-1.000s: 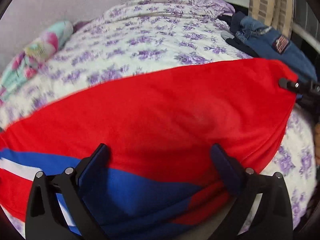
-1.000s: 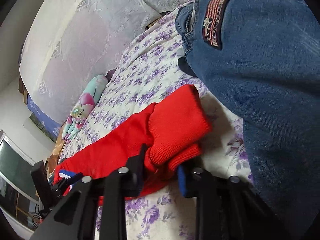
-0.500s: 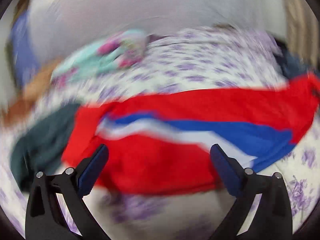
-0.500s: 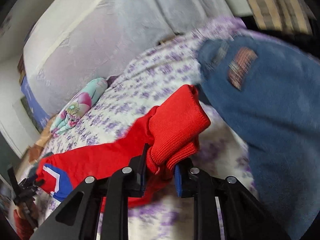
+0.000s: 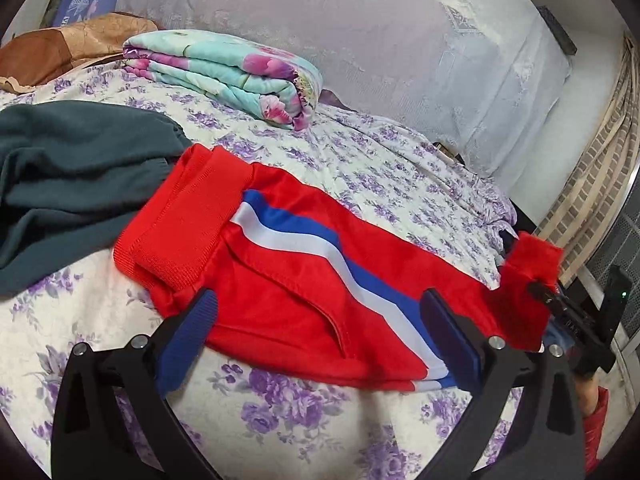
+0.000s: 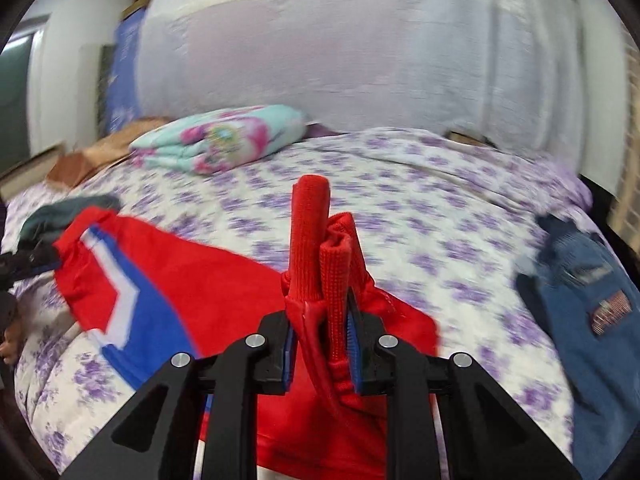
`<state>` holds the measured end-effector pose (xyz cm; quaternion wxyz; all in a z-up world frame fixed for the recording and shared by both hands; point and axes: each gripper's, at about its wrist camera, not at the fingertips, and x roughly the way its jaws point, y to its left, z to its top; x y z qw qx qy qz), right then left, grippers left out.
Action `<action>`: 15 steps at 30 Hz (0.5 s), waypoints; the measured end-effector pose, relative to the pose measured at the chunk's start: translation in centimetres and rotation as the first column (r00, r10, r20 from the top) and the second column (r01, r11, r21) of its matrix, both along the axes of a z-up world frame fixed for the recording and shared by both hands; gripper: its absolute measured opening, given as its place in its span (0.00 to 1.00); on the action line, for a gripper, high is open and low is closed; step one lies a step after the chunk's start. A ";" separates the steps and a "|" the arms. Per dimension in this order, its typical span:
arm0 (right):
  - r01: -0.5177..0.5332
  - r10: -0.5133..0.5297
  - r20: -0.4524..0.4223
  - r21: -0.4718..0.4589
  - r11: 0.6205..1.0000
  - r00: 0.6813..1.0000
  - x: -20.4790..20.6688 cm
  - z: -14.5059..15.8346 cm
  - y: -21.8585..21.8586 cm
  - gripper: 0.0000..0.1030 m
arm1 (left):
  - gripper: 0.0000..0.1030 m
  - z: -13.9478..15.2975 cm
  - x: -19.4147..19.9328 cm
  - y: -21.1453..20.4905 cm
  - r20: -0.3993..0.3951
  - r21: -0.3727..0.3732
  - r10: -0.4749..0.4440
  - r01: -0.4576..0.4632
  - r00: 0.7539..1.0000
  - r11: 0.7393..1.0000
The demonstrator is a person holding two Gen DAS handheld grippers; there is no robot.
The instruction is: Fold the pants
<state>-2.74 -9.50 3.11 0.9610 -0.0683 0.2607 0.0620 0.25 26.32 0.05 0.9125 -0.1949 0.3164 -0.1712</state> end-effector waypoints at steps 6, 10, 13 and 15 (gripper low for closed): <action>-0.128 0.108 -0.092 -0.254 0.959 0.990 1.1 -3.5 8.4 0.21 | 0.95 -0.3 -0.3 0.9 0.001 -0.053 -0.009 0.009 1.000 0.999; -0.206 0.158 -0.152 -0.386 0.899 0.976 0.4 -5.7 11.3 0.49 | 0.95 -0.3 -0.4 0.9 0.002 -0.055 -0.009 0.009 1.000 0.998; -0.273 0.228 -0.173 -0.310 0.911 0.958 -0.8 -4.7 11.3 0.56 | 0.95 -0.3 -0.3 1.0 0.001 -0.070 -0.012 0.012 1.000 0.997; -0.314 0.285 -0.173 -0.173 0.934 0.943 -1.2 -3.0 10.3 0.62 | 0.95 -0.3 -0.3 1.0 0.000 -0.070 -0.012 0.012 1.000 0.997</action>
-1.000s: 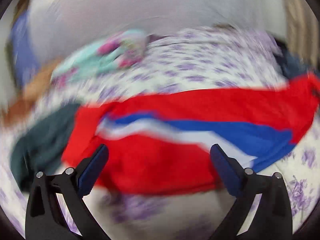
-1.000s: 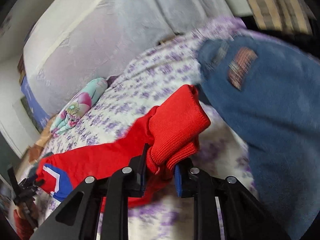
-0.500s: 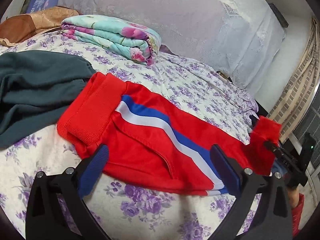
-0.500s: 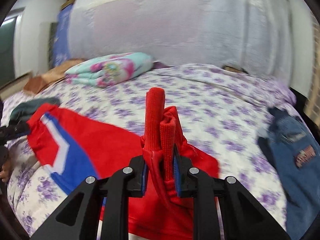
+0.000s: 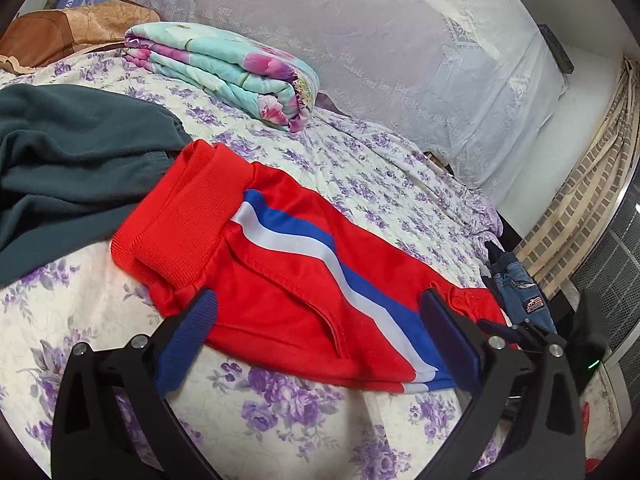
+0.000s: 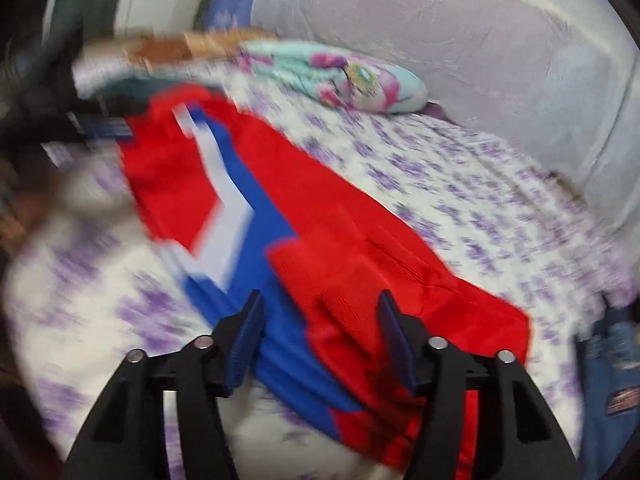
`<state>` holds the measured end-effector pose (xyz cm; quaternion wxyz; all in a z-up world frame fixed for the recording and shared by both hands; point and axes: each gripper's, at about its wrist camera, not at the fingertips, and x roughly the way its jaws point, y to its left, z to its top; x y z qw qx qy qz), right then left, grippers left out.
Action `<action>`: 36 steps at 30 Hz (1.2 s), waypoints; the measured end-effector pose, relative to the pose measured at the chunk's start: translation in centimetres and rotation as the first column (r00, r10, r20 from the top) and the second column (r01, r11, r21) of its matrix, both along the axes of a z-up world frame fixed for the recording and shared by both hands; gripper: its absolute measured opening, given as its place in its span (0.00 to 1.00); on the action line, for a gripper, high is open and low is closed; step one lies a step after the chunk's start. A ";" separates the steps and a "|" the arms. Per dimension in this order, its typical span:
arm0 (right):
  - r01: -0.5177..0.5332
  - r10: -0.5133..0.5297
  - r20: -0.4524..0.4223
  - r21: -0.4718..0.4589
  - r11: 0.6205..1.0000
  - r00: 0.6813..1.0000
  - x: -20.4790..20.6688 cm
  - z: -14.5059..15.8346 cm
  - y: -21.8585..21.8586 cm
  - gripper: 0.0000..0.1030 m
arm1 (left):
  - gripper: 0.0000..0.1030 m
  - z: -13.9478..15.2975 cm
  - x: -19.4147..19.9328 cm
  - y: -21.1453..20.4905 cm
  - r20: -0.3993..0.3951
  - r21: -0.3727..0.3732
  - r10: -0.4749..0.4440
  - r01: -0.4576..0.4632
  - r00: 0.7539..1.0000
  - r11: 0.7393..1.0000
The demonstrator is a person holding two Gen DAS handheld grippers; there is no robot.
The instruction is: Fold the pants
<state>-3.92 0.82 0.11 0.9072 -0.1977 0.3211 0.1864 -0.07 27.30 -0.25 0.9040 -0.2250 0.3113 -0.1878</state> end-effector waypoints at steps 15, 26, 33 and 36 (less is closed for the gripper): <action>0.178 -0.174 -0.053 0.099 0.979 0.983 3.9 -0.7 -1.8 0.73 | 0.95 -0.1 0.0 -0.1 -0.002 0.016 0.001 -0.001 1.000 1.000; 0.274 -0.258 -0.120 0.156 0.949 0.959 4.4 -1.0 -3.9 0.92 | 0.95 -0.2 0.0 -0.2 -0.004 0.029 0.001 0.000 1.000 1.000; 0.325 -0.312 -0.114 0.131 0.936 0.943 3.5 -1.3 -4.6 0.97 | 0.95 -0.2 0.0 -0.3 -0.006 0.034 0.000 0.000 1.000 0.999; 0.319 -0.298 -0.148 0.151 0.936 0.943 4.2 -1.8 -5.3 0.97 | 0.95 -0.4 0.0 -0.3 -0.013 0.050 0.000 0.000 1.000 0.999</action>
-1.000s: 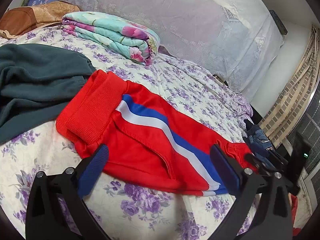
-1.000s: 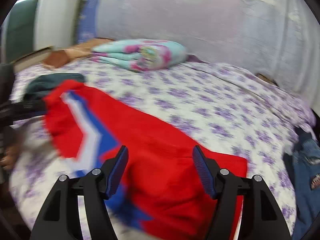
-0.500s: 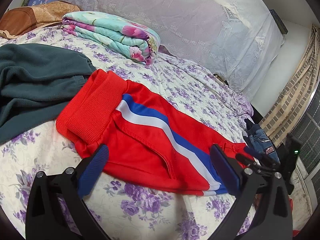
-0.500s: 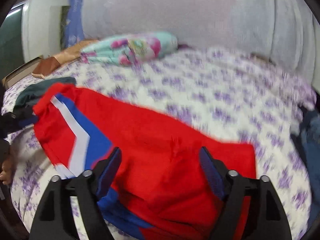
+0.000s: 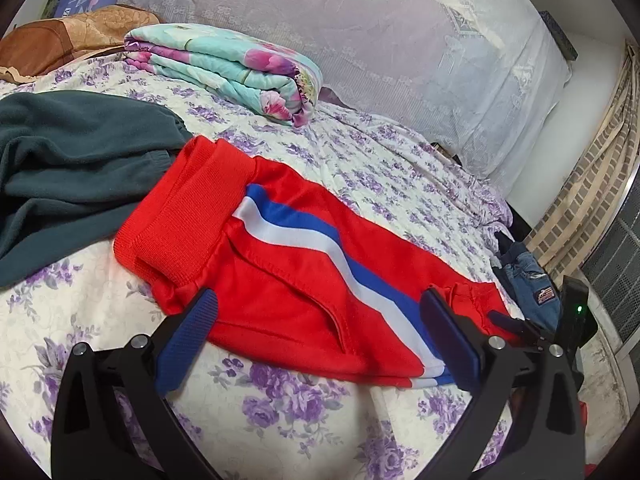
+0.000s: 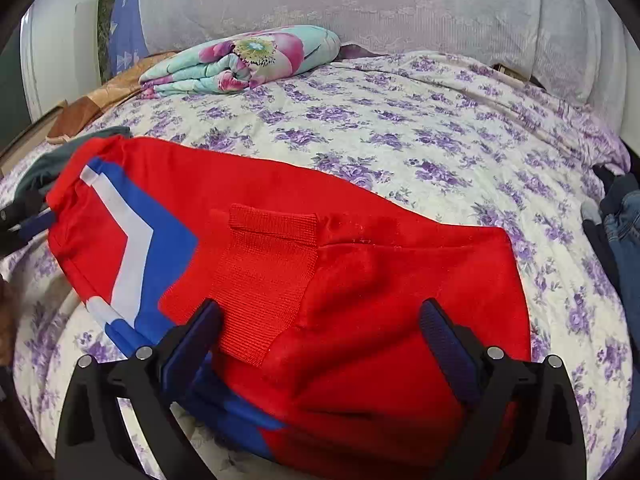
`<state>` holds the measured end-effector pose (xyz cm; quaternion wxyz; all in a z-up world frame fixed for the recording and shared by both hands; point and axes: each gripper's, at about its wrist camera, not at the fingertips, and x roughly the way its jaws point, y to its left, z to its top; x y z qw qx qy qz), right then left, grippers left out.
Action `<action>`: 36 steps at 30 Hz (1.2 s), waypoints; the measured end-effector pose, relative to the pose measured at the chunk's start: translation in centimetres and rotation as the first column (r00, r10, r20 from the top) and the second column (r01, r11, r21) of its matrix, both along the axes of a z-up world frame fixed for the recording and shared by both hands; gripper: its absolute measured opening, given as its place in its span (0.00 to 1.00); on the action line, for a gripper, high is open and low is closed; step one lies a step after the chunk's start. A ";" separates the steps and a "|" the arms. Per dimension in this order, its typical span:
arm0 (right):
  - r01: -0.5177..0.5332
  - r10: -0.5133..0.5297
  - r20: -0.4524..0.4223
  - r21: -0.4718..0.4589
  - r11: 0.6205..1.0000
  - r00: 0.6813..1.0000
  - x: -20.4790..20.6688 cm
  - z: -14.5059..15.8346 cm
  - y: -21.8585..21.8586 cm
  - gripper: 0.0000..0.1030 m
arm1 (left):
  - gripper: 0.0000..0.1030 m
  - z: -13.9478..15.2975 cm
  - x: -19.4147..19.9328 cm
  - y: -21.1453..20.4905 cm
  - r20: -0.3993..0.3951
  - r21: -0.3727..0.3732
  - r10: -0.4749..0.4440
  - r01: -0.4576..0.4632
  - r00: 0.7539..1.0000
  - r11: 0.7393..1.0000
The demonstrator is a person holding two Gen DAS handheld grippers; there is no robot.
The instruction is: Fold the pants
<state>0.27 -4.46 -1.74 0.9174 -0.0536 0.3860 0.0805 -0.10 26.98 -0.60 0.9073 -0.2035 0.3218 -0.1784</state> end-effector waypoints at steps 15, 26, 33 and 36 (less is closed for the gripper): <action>-0.032 0.030 0.029 0.086 0.996 0.999 -1.3 0.7 -2.9 0.97 | 0.95 -0.6 -2.7 0.5 -0.111 0.076 0.080 -0.072 0.991 0.995; -0.019 0.010 0.025 0.401 0.916 1.000 -2.0 0.3 -9.3 0.97 | 0.95 -1.3 3.7 0.8 -0.221 0.010 0.159 -0.160 0.962 0.987; -0.017 0.003 0.037 0.403 0.915 0.999 -2.4 0.3 -9.0 0.97 | 0.81 -1.1 3.4 1.7 -0.213 -0.048 0.217 -0.232 0.953 0.972; 0.009 -0.021 0.029 0.375 0.927 0.999 -2.5 0.3 -8.8 0.97 | 0.57 -0.9 3.0 1.2 -0.198 0.036 0.270 -0.268 0.942 0.963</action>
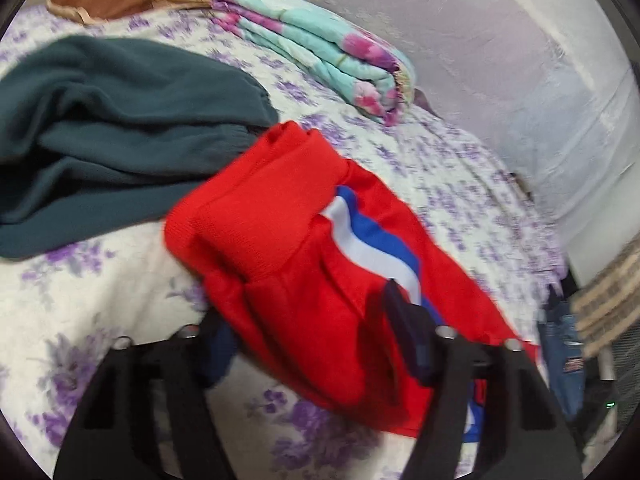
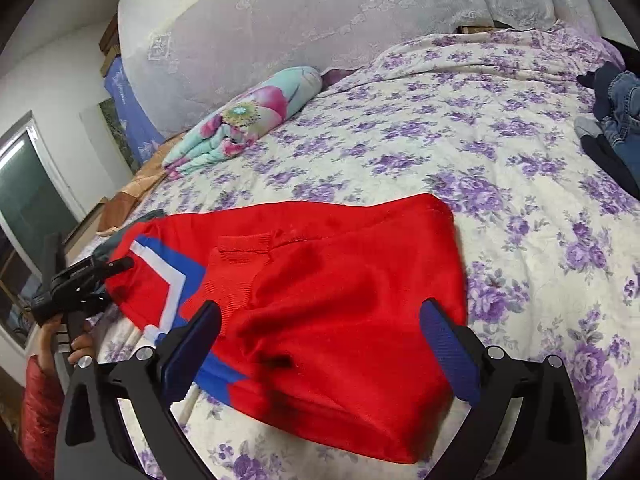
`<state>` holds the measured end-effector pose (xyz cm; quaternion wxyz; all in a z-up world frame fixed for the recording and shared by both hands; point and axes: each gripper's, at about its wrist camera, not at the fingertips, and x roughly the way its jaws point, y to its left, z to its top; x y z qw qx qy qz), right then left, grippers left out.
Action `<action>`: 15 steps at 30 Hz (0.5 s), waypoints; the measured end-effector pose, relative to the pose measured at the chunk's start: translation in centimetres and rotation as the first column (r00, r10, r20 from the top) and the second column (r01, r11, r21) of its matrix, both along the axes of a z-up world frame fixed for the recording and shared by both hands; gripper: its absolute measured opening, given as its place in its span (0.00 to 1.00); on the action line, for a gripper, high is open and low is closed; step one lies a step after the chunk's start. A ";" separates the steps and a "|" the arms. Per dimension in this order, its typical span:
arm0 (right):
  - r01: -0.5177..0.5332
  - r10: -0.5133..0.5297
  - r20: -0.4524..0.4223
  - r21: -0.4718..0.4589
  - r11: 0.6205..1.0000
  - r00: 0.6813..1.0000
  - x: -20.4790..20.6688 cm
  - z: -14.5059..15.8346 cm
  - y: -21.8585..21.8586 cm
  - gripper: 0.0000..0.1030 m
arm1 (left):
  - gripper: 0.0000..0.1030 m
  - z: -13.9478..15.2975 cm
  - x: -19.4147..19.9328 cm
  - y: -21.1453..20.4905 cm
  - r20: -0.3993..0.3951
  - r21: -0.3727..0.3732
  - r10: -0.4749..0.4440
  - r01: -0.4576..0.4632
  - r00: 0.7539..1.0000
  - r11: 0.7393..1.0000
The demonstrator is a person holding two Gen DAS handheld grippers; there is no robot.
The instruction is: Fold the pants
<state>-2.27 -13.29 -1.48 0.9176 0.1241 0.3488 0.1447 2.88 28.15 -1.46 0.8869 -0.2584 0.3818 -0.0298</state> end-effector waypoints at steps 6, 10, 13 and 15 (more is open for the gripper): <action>-0.013 -0.004 -0.050 -0.345 0.938 0.999 0.5 -0.7 4.5 0.97 | 0.38 1.8 -1.0 -4.3 0.040 0.307 -0.014 0.001 0.999 0.952; -0.024 0.004 -0.053 -0.383 0.923 0.999 0.4 -1.0 4.8 0.97 | 0.38 2.5 -1.8 -6.5 0.075 0.431 -0.020 -0.014 0.997 0.902; -0.028 0.006 -0.063 -0.352 0.936 0.998 0.4 -1.0 4.4 0.97 | 0.40 2.3 -2.1 -6.9 0.081 0.457 -0.008 -0.030 0.997 0.889; -0.028 0.007 -0.059 -0.356 0.934 0.998 0.4 -1.0 4.4 0.97 | 0.43 1.9 -2.2 -6.9 0.080 0.460 0.002 -0.039 0.997 0.887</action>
